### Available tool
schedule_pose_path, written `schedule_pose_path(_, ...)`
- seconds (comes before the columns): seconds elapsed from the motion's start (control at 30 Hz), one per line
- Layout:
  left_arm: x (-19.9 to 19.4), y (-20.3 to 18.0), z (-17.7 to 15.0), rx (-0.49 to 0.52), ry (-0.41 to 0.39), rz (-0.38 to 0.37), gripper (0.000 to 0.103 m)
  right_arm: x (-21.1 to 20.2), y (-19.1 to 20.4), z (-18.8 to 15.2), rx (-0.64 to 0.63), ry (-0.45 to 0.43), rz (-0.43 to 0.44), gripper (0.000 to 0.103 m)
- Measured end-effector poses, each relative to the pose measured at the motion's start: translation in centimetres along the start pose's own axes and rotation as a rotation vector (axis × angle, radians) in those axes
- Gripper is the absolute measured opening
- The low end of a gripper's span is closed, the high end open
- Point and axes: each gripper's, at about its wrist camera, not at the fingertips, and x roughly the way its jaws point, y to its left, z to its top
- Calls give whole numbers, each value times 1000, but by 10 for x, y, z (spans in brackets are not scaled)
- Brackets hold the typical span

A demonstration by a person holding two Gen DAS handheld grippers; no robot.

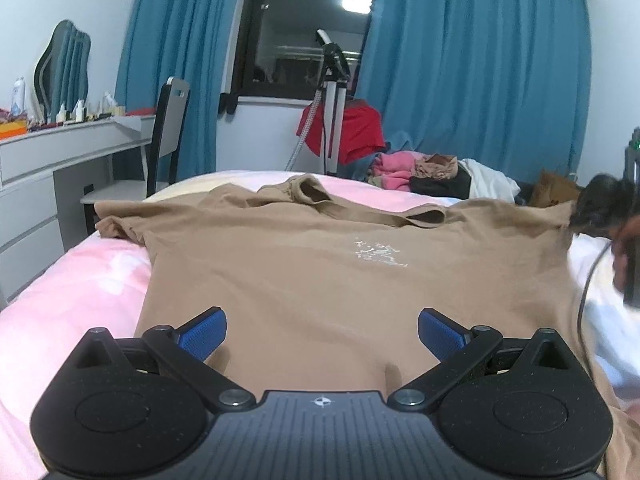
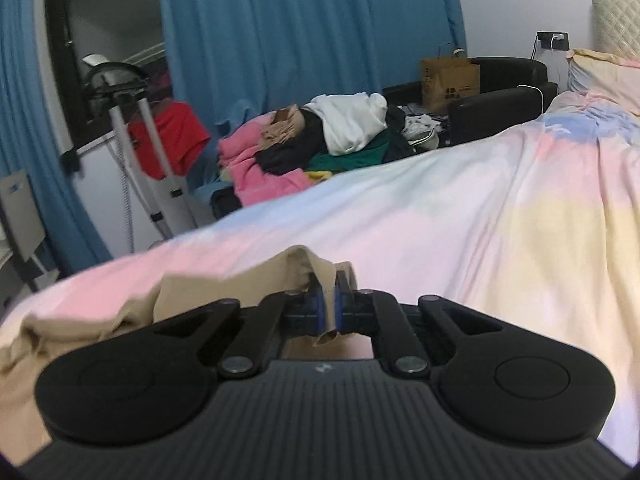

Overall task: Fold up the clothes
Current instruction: 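Close the right gripper on the side edge of the tan T-shirt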

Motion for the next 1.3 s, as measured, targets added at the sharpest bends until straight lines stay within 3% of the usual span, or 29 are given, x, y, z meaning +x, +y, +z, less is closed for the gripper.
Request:
schedule_pose_path(0.33,24,5,-7,-24,52,9,103,18,-24,-8,91,0,56,13)
schedule_pose_path(0.4,25,6,-7,-31,57,8,103,21,-29,-9,110,0,67,22)
schedule_pose_path(0.47,27,7,-8,-37,61,7,103,18,-36,-15,173,-8,106,64)
schedule_pose_path(0.53,27,5,-9,-35,62,9,103,10,-46,-24,266,-22,162,85)
schedule_pose_path(0.6,26,4,-10,-29,61,10,103,2,-54,-31,355,-32,215,85)
schedule_pose_path(0.83,23,0,-11,-20,66,12,103,8,-36,-35,334,72,300,80)
schedule_pose_path(0.9,21,0,-12,-19,67,13,103,17,-32,-39,313,108,284,71)
schedule_pose_path(1.03,19,-1,-14,-11,64,17,103,37,-28,-46,240,142,233,66)
schedule_pose_path(1.1,19,-1,-15,-5,65,19,103,45,-26,-48,191,141,205,45)
schedule_pose_path(1.13,20,-2,-15,-2,66,20,103,48,-26,-49,173,145,189,24)
schedule_pose_path(1.17,20,-2,-15,1,67,21,103,50,-27,-49,161,149,176,9)
schedule_pose_path(1.3,21,-4,-16,11,71,24,103,35,-30,-43,187,124,191,5)
